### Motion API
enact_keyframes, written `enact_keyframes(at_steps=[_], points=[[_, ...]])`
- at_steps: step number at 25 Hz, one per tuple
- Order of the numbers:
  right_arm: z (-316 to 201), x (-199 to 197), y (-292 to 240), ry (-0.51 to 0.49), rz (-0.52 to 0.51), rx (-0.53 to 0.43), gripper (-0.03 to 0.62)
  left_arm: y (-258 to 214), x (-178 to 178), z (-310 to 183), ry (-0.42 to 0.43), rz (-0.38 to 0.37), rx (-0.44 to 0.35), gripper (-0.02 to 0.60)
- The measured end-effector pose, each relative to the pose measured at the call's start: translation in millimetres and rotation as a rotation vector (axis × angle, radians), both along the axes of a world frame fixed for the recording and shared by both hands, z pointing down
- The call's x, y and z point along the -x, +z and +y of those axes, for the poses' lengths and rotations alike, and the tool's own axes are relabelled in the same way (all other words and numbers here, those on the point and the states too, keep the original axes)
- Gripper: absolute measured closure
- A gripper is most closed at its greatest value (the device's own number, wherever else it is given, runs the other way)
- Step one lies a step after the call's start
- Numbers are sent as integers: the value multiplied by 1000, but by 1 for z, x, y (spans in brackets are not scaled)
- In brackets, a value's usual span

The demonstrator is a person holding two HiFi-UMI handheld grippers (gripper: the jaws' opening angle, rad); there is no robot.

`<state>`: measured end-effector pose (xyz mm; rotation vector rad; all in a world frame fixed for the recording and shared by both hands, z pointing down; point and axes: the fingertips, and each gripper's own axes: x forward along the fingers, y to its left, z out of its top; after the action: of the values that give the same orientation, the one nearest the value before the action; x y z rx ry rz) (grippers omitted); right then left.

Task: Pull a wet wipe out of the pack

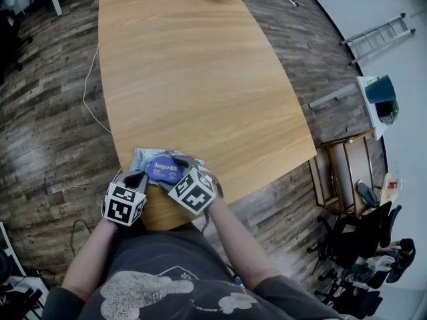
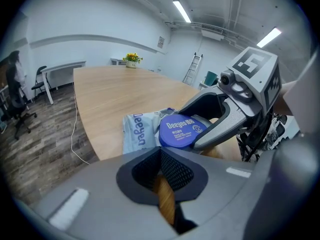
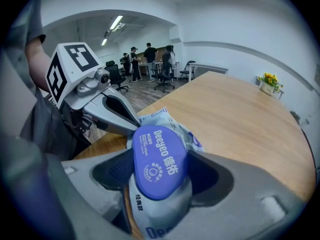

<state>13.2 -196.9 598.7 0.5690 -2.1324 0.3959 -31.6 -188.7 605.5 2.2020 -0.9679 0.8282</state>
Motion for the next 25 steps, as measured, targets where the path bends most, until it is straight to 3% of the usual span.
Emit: enact_keyframes(at_steps=[13, 21, 25], points=[[-3, 0, -8, 38, -94, 101, 269, 1, 1, -2, 7, 1, -7, 563], [-3, -5, -24, 102, -69, -41, 267, -1, -3, -1, 29, -1, -20, 563], [-10, -10, -48, 170, -126, -104, 278, -2, -2, 1, 35, 0, -21, 563]])
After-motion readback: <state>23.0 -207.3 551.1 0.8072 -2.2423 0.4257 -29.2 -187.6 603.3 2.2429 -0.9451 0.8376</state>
